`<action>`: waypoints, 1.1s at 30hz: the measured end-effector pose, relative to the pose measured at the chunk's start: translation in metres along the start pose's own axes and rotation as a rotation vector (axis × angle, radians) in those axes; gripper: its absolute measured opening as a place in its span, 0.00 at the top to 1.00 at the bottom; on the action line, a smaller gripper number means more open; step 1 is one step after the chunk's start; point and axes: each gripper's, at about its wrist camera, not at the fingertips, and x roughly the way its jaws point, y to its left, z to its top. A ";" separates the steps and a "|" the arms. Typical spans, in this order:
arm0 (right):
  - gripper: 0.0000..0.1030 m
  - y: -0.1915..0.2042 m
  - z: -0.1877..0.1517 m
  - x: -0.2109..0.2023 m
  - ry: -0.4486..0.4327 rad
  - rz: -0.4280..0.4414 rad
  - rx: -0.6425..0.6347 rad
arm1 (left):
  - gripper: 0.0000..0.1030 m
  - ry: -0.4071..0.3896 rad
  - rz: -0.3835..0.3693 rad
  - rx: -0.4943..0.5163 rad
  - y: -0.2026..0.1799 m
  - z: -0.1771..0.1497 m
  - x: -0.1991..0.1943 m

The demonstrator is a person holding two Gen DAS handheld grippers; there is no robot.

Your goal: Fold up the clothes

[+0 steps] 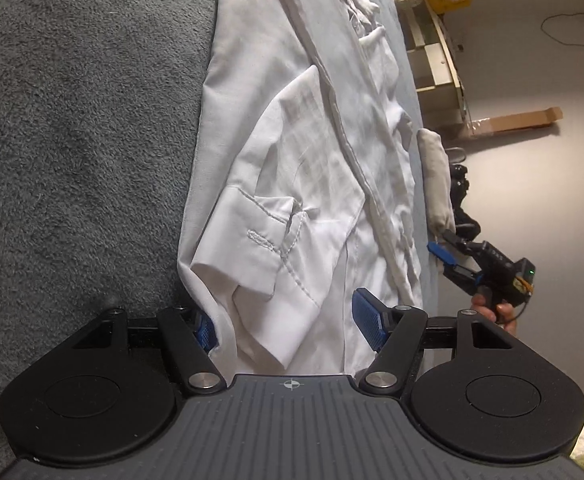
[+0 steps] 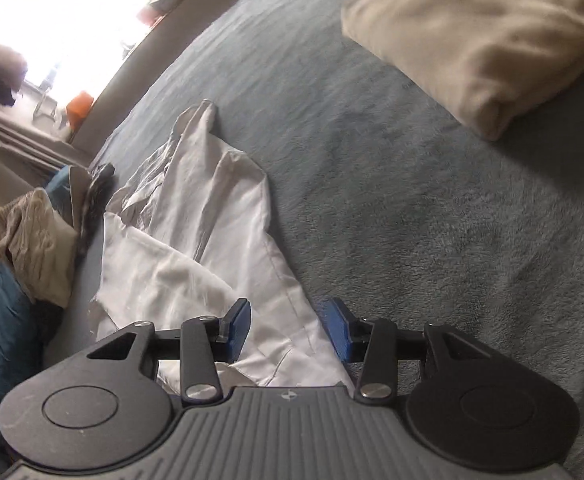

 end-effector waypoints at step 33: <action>0.96 -0.017 -0.072 0.031 0.172 0.247 0.103 | 0.94 -0.083 0.116 0.127 -0.023 -0.016 -0.012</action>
